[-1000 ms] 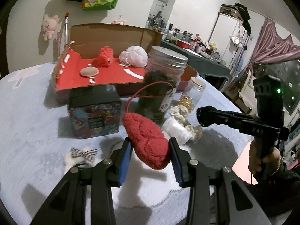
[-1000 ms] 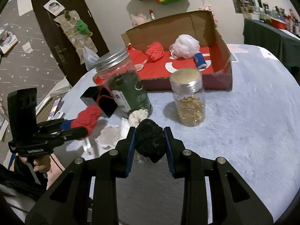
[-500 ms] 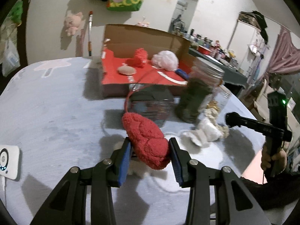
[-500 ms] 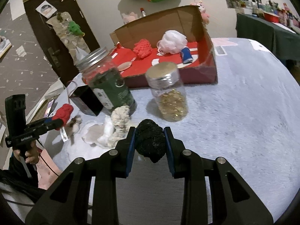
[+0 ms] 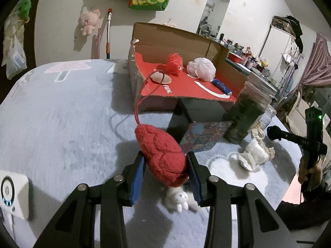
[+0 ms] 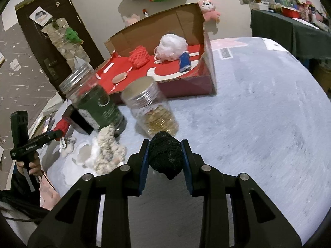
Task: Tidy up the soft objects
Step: 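Lift and carry the red pouch and black scrunchie with both tools into the box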
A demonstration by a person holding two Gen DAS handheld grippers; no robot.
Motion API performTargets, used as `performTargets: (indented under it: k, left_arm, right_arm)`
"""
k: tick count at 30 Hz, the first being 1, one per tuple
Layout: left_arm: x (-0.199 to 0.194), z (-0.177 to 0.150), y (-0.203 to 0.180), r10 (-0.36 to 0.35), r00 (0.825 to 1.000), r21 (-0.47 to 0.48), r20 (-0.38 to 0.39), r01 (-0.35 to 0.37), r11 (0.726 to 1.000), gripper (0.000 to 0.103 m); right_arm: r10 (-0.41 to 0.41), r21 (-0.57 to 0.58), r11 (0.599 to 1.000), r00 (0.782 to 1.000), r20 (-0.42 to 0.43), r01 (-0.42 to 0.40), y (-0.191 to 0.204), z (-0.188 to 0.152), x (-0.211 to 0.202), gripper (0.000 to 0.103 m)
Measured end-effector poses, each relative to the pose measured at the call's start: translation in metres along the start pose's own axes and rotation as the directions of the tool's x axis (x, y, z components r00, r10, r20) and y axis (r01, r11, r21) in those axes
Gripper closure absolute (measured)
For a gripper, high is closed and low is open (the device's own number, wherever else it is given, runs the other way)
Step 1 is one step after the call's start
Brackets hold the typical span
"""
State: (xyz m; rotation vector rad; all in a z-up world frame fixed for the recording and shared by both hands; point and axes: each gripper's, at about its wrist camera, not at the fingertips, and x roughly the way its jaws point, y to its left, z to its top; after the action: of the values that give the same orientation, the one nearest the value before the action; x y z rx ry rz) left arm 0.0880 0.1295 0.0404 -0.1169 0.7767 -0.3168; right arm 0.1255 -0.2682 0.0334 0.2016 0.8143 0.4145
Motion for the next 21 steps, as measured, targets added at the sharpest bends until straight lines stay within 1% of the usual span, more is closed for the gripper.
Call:
performTargets:
  k: [13, 17, 21]
  left_arm:
    - [0.011, 0.025, 0.010, -0.040, 0.999, 0.061, 0.013, 0.039, 0.997, 0.061]
    - [0.005, 0.039, 0.009, -0.058, 0.998, 0.087, 0.039, 0.054, 0.995, 0.061]
    - [0.001, 0.061, 0.005, -0.087, 0.994, 0.107, 0.064, 0.080, 0.991, 0.061]
  right_arm:
    - [-0.034, -0.048, 0.998, 0.999, 0.005, 0.034, -0.010, 0.031, 0.006, 0.075]
    - [-0.033, -0.075, 0.997, 0.999, 0.024, 0.034, -0.006, 0.043, 0.002, 0.075]
    - [-0.025, -0.100, 0.994, 0.999, 0.048, 0.030, -0.003, 0.058, -0.001, 0.075]
